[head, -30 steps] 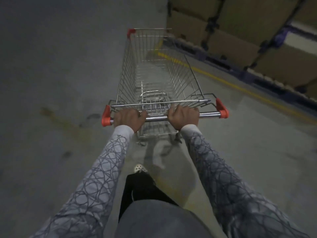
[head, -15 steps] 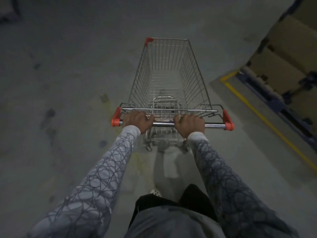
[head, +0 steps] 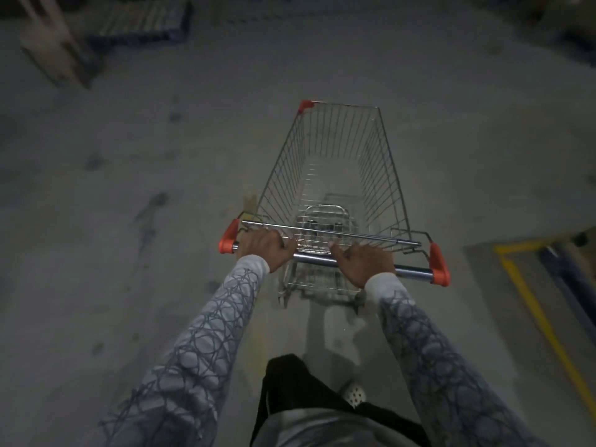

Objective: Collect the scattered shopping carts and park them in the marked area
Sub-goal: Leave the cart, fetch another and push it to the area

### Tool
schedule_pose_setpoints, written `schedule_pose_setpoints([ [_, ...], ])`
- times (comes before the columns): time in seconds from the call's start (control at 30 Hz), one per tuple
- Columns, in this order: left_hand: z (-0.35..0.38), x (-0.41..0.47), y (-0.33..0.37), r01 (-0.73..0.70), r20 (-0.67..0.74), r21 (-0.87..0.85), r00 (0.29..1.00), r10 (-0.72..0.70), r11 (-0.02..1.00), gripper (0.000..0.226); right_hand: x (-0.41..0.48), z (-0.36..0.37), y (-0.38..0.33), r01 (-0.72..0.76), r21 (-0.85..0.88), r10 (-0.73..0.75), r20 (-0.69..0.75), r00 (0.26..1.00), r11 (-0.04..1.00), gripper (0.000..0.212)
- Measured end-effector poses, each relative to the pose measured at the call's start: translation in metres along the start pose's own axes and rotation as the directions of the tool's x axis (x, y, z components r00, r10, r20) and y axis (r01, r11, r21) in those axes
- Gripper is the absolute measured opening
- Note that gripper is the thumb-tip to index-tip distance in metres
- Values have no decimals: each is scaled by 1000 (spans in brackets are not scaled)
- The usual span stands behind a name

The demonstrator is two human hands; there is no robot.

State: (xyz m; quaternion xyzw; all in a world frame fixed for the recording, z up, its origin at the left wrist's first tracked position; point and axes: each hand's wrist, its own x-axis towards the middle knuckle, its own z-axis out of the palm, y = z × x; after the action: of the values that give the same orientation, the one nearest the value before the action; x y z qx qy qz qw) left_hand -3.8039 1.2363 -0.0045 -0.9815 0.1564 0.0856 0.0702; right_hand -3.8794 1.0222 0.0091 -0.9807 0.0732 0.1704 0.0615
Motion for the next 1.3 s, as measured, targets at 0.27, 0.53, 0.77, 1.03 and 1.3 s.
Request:
schedule_pose_setpoints([
  [0.27,-9,104,-13,89,-14,-26,996,-90,996,67,115,-48,13,151,77,-161,141,977,986,93],
  [0.53,-34,262,-68,110,-36,-79,993,-113,991,67,283,-107,-22,74,182,-117,234,965,980,105],
  [0.77,-65,393,-131,55,6,-93,998,-55,994,57,411,-155,-66,60,175,-99,227,969,983,97],
  [1.03,-84,551,-188,3,-16,-27,1000,-4,1000,61,570,-201,-96,26,195,-81,277,957,980,109],
  [1.3,-109,750,-222,41,-17,-57,999,-42,997,61,776,-271,-91,-32,359,-116,383,916,933,98],
])
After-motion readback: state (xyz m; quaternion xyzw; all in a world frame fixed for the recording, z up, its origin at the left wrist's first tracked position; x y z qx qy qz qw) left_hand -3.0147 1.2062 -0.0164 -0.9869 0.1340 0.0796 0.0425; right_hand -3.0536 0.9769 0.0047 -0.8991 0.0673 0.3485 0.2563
